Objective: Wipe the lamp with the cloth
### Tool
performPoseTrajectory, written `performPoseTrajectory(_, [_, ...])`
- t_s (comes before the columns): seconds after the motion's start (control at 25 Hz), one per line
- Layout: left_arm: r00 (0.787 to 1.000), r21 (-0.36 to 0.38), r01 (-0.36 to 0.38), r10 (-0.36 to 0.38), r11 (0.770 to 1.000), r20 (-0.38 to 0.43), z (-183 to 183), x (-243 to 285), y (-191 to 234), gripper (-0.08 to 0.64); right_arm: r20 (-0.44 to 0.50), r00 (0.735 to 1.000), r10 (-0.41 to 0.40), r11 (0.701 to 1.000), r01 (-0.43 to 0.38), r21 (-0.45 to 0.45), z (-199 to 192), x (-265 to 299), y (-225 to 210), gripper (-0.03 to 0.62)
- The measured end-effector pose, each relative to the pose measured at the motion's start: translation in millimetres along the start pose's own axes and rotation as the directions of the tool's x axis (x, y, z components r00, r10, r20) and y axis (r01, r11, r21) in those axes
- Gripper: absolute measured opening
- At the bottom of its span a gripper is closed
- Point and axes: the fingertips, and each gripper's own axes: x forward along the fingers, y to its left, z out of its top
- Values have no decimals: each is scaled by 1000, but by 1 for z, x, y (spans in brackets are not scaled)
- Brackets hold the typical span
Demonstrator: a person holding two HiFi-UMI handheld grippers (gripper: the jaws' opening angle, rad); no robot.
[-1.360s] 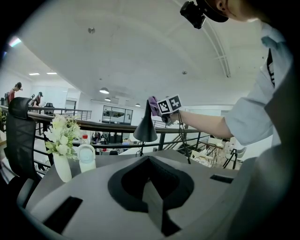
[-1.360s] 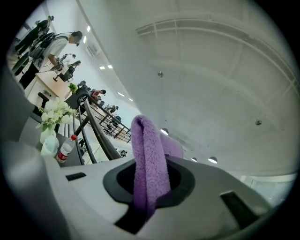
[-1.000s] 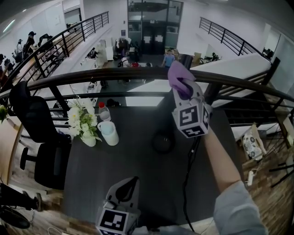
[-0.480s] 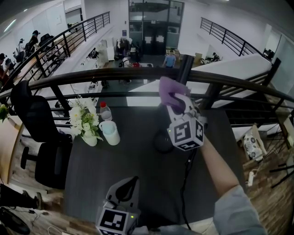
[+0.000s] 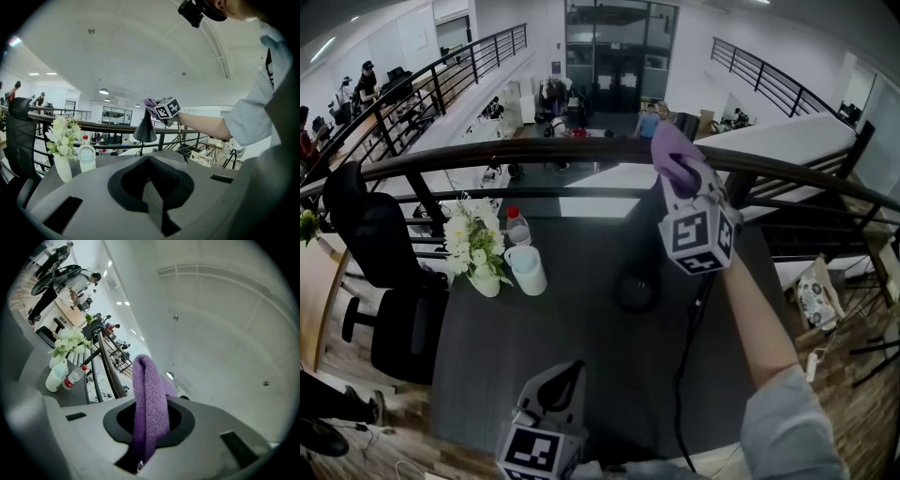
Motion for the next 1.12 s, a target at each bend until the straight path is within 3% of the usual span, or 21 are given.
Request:
performPoseTrajectory(0.36, [1000, -5, 4, -4, 1000, 6, -1, -1, 4, 0, -34, 996, -77, 997, 77, 1, -1, 17, -41, 52])
performPoseTrajectory(1.12, [1000, 13, 23, -23, 1000, -5, 1, 1, -5, 0, -17, 992, 125, 992, -125, -8, 3, -5, 78, 52])
